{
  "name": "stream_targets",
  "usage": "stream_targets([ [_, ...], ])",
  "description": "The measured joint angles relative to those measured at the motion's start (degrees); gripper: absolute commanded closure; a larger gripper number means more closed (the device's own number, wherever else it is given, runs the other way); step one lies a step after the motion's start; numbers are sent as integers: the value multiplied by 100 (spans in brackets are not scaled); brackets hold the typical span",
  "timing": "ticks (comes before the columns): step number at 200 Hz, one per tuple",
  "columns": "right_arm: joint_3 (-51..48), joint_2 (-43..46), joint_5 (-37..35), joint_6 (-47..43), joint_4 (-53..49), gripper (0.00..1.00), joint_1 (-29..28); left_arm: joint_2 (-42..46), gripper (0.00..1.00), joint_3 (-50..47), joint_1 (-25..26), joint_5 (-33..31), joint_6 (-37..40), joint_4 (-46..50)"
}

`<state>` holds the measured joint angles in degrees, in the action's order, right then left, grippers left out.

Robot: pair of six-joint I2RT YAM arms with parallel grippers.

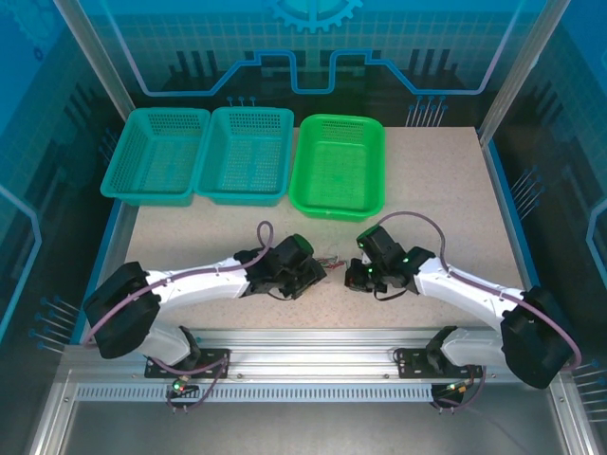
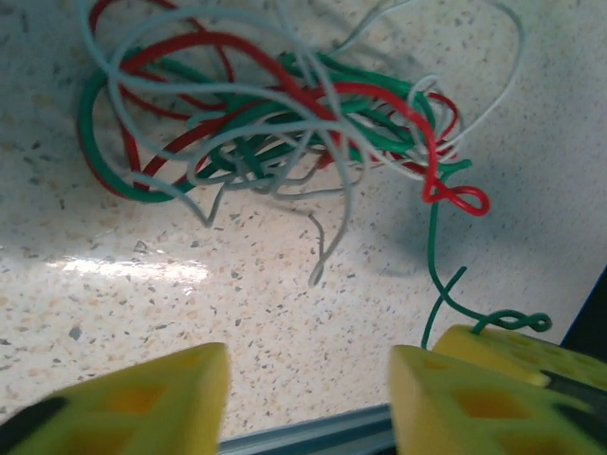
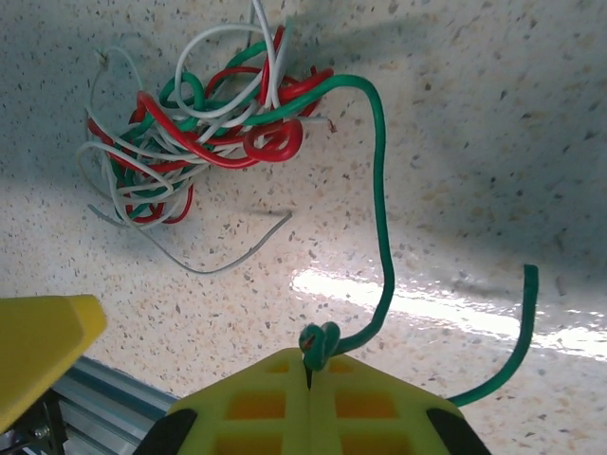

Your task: Untangle the cables

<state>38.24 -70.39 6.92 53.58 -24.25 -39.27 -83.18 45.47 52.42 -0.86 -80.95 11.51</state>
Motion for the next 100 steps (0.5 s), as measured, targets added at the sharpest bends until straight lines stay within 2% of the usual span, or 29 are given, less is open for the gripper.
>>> stream_targets([
  [21, 0, 0, -57, 160, 85, 98, -116, -11, 47, -341, 63, -243, -181, -354],
  [63, 0, 0, -94, 286, 153, 98, -273, -411, 55, -352, 61, -525, 76, -957],
  [91, 0, 0, -111, 341, 166, 98, -284, -798, 71, -2, 63, -656, 358, -874],
  [100, 0, 0, -142, 365, 164, 98, -284, -920, 81, 149, 61, -732, 400, -769],
])
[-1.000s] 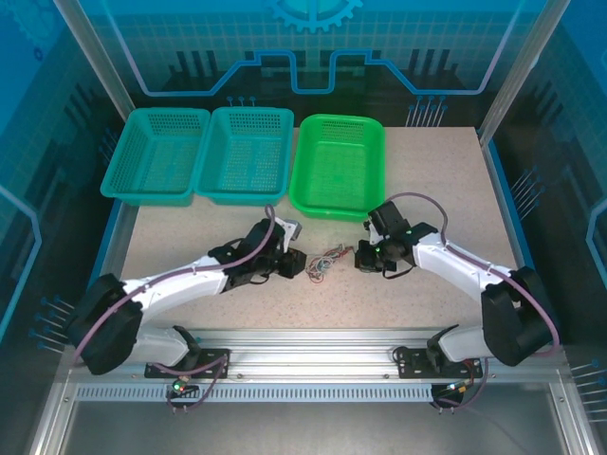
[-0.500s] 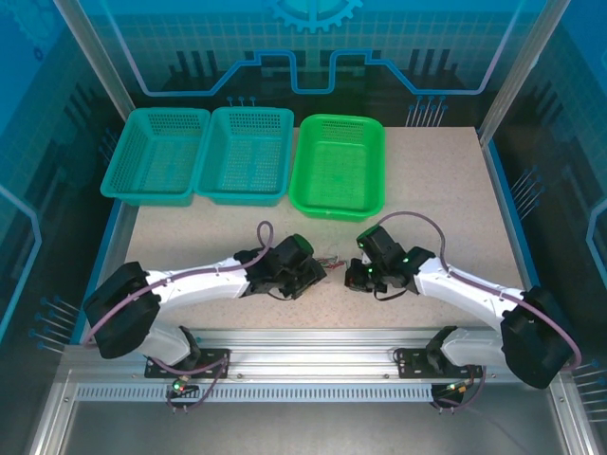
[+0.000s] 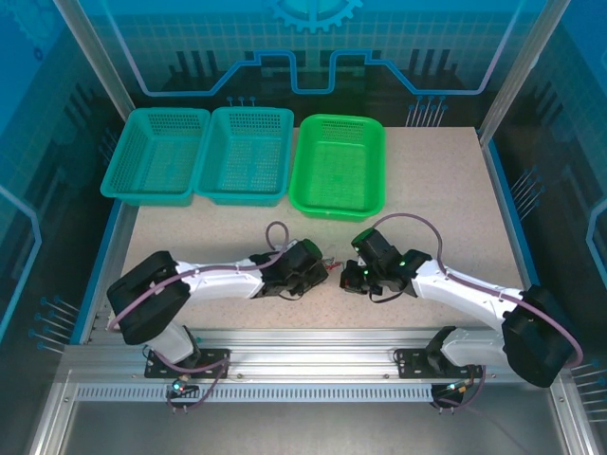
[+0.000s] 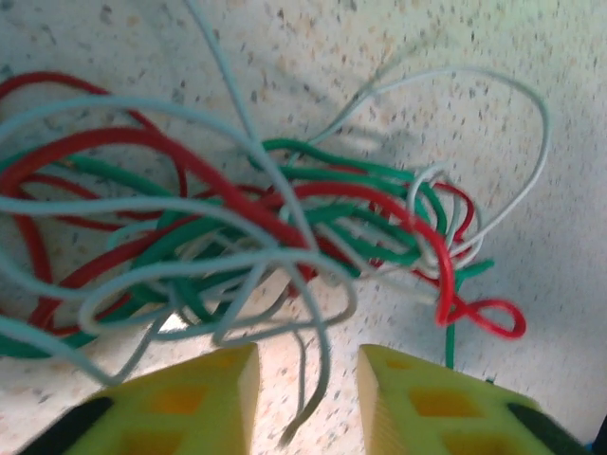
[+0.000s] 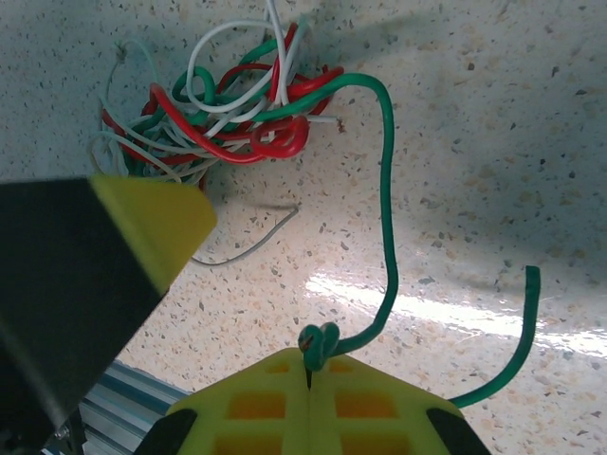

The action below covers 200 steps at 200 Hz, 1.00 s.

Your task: Untangle the cables

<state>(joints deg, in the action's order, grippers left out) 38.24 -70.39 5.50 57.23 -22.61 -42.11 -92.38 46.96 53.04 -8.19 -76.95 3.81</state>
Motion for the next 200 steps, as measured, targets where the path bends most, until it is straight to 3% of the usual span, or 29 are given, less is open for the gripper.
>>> stream_targets([
  [13, 0, 2, -85, 46, -4, 99, 0, -83, 100, 70, -4, -66, 55, 63],
  [47, -37, 280, -721, 133, -457, 100, 85, 39, 100, -61, -120, -79, 133, 249],
  [87, -920, 1751, -1878, 94, -1408, 100, 1204, 1460, 100, -597, -883, 52, 697, 802],
  [98, -1075, 1998, -2055, 4, -1637, 88, 1290, 1620, 100, -595, -1123, 96, 968, 887],
  [121, -1139, 2094, -1996, -310, -1764, 47, 1294, 1462, 100, -586, -1255, 299, 1438, 1023],
  [132, -1056, 2087, -1893, -542, -1860, 37, 1292, 1263, 100, -581, -1246, 450, 1637, 1064],
  [168, -22, 1956, -1707, -1252, -2221, 32, 1104, 1025, 100, -581, -1248, 726, 1956, 1082],
  [200, 929, 1075, -1705, -1486, -2135, 29, 256, 1027, 100, -581, -1248, 850, 2085, 997],
])
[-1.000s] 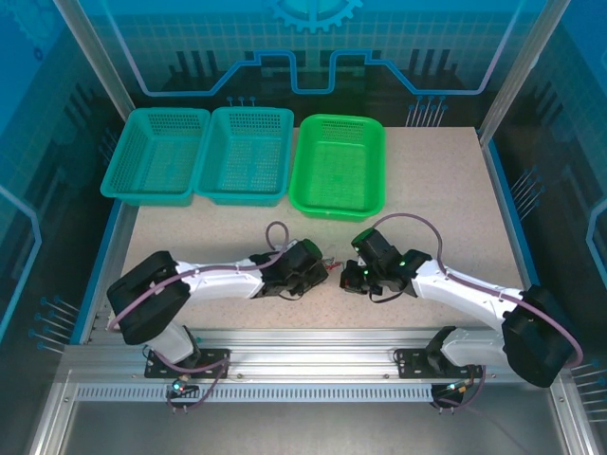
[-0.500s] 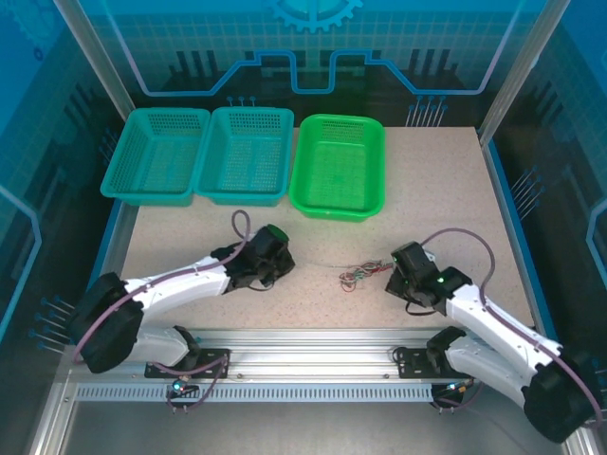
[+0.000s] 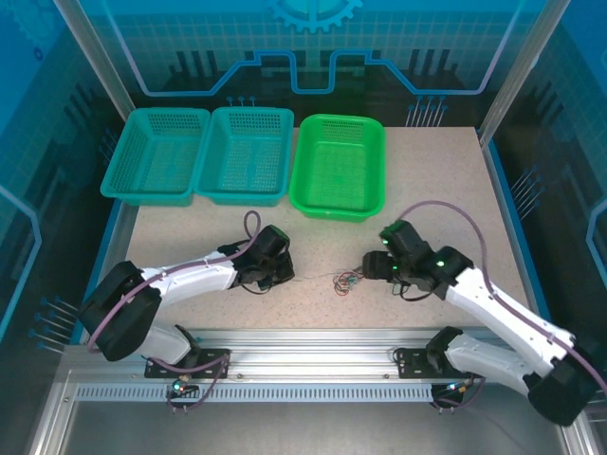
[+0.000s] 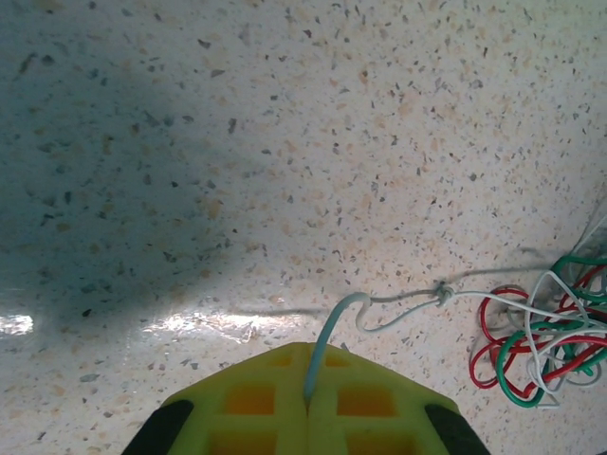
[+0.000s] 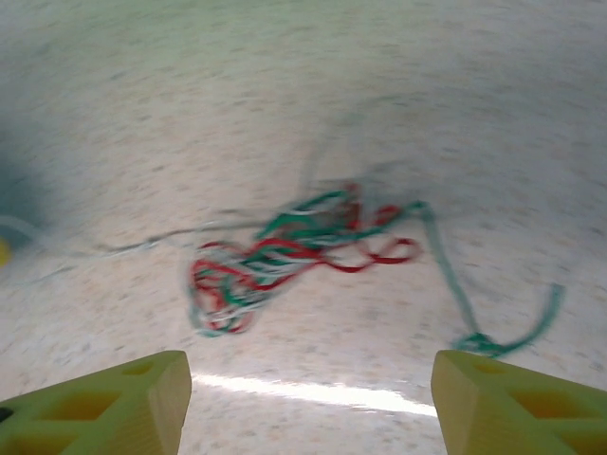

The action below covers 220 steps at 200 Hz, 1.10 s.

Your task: Untangle the cables

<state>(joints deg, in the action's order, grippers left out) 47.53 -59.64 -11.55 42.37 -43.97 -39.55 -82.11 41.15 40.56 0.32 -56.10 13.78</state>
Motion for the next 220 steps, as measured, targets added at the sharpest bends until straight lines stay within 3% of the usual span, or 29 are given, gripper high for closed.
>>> stream_targets([
  [20, 450, -1012, -46, -79, 83, 30, -372, 57, 100, 0, 0, -2, 72, 4],
  [45, 496, -2052, -175, -33, 332, 30, -400, 286, 100, 0, 0, -9, 107, 11],
  [59, 485, -2551, -286, 24, 424, 36, -400, 463, 100, 0, 0, -52, 155, 61],
  [70, 461, -2863, -372, 24, 503, 51, -372, 647, 100, -4, 0, -140, 212, 177],
  [96, 286, -3126, -315, 33, 994, 100, -87, 1384, 100, -72, -2, -448, 317, 549],
  [119, 15, -2852, -59, -66, 1449, 100, 520, 2326, 100, -201, -157, -826, 369, 1113],
  [150, -173, -2535, -24, -223, 1589, 100, 1121, 3545, 100, -282, -848, -1281, 356, 2216],
  [191, -170, -2190, 162, -748, 1539, 100, 1316, 3832, 100, -732, -1139, -1207, 455, 2507],
  [220, -160, -1499, 892, -1340, 1655, 100, 1285, 3952, 56, -1237, -1147, -474, 988, 1836],
])
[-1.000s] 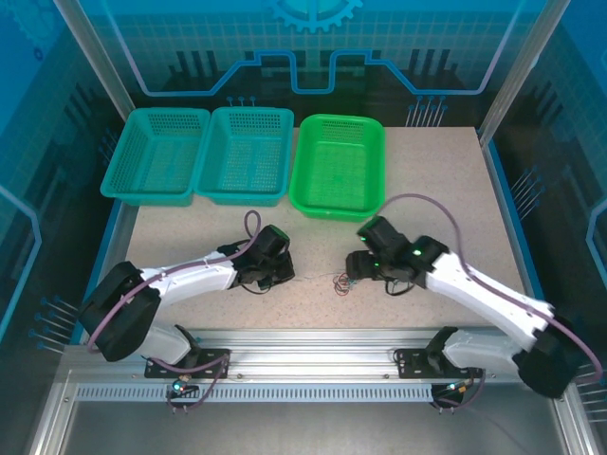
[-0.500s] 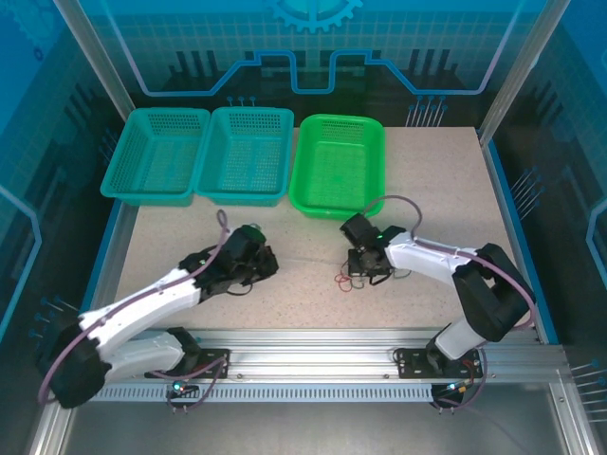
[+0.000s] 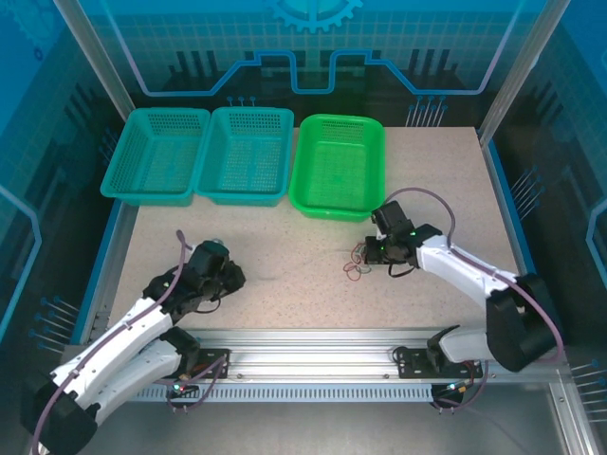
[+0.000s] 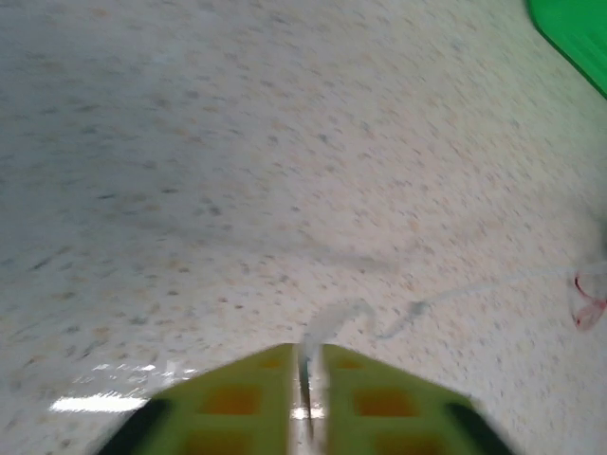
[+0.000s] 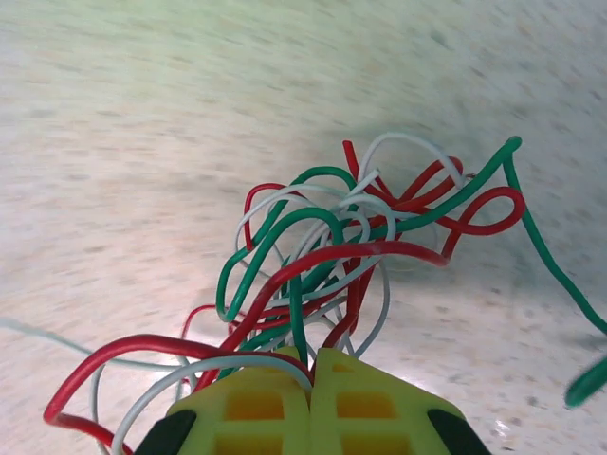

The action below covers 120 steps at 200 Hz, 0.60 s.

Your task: Untangle the cables

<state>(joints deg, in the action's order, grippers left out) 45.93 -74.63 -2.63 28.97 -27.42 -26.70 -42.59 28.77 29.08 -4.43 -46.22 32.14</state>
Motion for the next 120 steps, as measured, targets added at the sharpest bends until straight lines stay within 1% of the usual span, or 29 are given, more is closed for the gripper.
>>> stream_targets([
  [6, 26, 151, 162, -109, 7, 100, -7, 96, 50, -42, 0, 164, 157, -157],
  [15, 94, 354, 367, -254, 4, 100, -20, 273, 47, -50, 0, 411, 363, -450],
  [32, 299, 599, 741, -542, -37, 100, -28, 505, 45, 33, 7, 813, 957, -1014],
  [49, 595, 680, 1075, -802, -125, 100, -28, 411, 43, 321, 151, 1106, 1541, -1416],
  [59, 732, 695, 1263, -922, -181, 100, -31, 240, 41, 546, 369, 1239, 1934, -1641],
  [81, 951, 730, 1648, -1115, -295, 100, -35, -365, 40, 1064, 1084, 1377, 2837, -2033],
  [89, 999, 745, 1753, -1158, -341, 100, -48, -614, 40, 1211, 1268, 1427, 3093, -2144],
  [99, 1056, 756, 1880, -1215, -393, 100, -72, -925, 37, 1331, 1392, 1467, 3357, -2256],
  [109, 1113, 758, 2011, -1261, -450, 100, -109, -1231, 33, 1390, 1423, 1478, 3587, -2380],
  [120, 1174, 758, 2144, -1314, -503, 100, -153, -1526, 31, 1408, 1423, 1473, 3790, -2472],
])
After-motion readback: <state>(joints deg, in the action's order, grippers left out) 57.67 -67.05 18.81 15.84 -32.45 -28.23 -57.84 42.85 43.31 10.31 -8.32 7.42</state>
